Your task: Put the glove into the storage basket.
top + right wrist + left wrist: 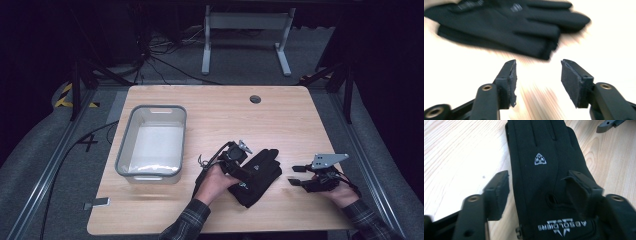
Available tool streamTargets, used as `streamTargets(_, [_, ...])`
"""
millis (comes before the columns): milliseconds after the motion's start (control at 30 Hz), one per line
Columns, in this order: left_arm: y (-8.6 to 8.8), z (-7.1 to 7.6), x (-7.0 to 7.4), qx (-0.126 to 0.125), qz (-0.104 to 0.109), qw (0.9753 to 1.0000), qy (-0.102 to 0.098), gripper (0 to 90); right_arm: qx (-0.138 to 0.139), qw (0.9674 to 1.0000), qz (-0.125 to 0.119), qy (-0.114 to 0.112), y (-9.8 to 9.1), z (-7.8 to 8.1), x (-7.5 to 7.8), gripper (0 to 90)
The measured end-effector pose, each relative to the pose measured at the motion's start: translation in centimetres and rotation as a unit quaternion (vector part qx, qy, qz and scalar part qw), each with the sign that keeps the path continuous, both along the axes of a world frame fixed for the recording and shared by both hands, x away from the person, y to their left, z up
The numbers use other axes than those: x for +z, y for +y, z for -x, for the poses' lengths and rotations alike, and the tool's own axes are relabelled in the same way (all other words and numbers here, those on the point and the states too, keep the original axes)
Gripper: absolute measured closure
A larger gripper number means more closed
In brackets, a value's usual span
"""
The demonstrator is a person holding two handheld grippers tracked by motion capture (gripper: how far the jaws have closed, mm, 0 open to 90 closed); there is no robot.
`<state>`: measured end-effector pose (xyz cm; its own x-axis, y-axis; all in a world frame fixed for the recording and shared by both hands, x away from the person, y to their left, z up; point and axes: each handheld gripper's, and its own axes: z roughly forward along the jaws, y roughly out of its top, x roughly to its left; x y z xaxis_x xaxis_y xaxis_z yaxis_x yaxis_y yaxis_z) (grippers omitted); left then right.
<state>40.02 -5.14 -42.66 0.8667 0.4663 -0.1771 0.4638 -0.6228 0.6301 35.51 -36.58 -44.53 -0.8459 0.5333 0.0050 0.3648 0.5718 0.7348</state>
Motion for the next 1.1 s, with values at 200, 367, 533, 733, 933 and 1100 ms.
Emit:
streamTargets(200, [-1.1,-0.9,-0.8,-0.013,-0.011,0.9998,0.009,21.9,-0.034,0.9994,0.007,-0.008,-2.3,0.4,-1.0,32.1])
streamTargets(367, [-2.1,-1.0,-1.9,-0.02,-0.012,0.9997,0.011,15.6,-0.061,0.9977,0.011,-0.03,-3.5,0.2,-1.5,24.4])
streamTargets(533, [-2.6,-0.9,-2.2,-0.024,-0.01,0.9996,0.009,14.8,-0.069,0.9971,0.014,-0.027,-3.8,-0.1,-1.8,23.3])
streamTargets(733, [-3.0,-0.9,-2.7,-0.028,-0.018,0.9994,0.013,13.7,-0.072,0.997,0.014,-0.025,-3.8,-0.1,-2.0,21.3])
streamTargets(933, [-3.1,-0.6,-2.8,-0.037,-0.023,0.9991,0.002,16.5,-0.071,0.9973,0.01,-0.016,-3.8,-0.3,-2.1,19.1])
streamTargets(1100, [-3.1,-0.4,-2.7,-0.04,-0.023,0.9989,0.001,23.0,-0.071,0.9973,0.01,-0.012,-3.8,-0.3,-2.1,17.7])
